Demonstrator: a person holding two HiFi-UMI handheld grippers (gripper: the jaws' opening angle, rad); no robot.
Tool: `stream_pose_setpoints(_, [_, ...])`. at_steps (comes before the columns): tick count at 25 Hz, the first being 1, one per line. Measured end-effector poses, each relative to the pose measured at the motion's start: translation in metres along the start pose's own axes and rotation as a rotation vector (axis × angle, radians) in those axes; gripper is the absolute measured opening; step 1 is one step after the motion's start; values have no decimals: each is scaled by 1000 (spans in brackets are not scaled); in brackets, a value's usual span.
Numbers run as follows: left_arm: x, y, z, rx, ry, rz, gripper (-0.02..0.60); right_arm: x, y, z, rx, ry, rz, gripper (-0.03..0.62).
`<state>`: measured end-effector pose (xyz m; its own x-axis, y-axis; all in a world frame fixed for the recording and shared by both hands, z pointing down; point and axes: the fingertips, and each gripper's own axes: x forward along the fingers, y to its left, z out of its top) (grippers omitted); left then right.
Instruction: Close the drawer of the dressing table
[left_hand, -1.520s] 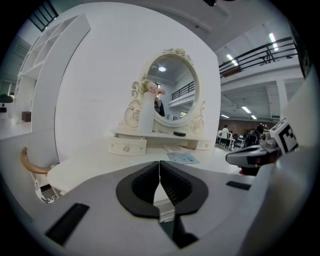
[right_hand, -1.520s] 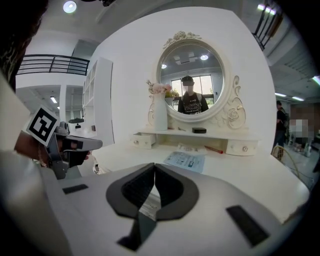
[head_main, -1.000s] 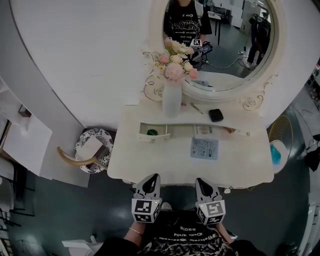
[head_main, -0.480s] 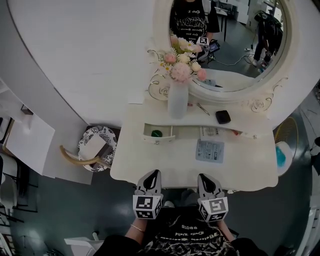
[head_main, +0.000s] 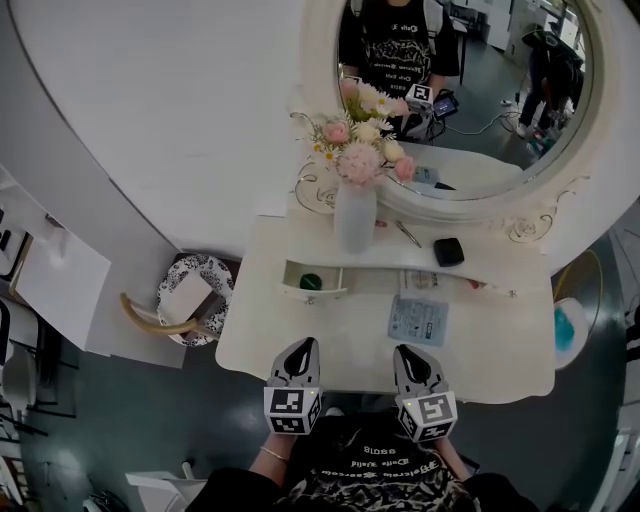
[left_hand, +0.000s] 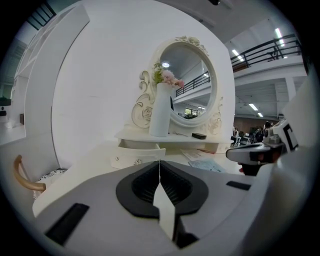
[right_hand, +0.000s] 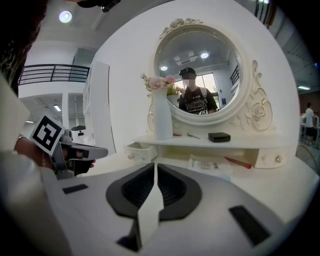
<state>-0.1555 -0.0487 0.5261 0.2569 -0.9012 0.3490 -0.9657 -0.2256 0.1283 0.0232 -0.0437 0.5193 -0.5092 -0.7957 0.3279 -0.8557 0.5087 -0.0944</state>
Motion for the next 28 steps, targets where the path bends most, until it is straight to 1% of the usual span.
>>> stream_pose_setpoints(3, [9,3,-1,-4,20,18,17,7,-6,0,-1,12,19,14])
stream_pose_setpoints(6, [22,5,-5,-22,50,20,17,12,-14,0,-3,20,34,14])
stream_pose_setpoints(9, [32,13,-4,-44,55,50,18,18,-22,0,-2,26,46,14])
stream_pose_setpoints(12, [41,19,-4,-60,55,85,20,22,-28,1,-23,33,59,14])
stream_pose_setpoints(13, [44,21,-4,-63,59,91,29,24,-29,1,-28,34,63,14])
stream_pose_setpoints(15, [49,24,-6,-62,76,92,74,26,-33,1,-18,30,61,14])
stream_pose_setpoints(18, [60,25,-9,-55,98,105,97,28,-45,-1,7,36,52,14])
stream_pose_setpoints(19, [63,26,-11,-59,104,113,120,28,-49,-1,9,40,51,14])
stream_pose_setpoints(20, [66,27,-12,-64,110,119,158,29,-51,-1,11,41,50,14])
stream_pose_setpoints(21, [69,30,-13,-70,115,125,176,29,-53,-1,14,39,51,14])
stream_pose_setpoints(28, [86,47,-20,-71,162,172,178,32,-62,-1,36,41,59,14])
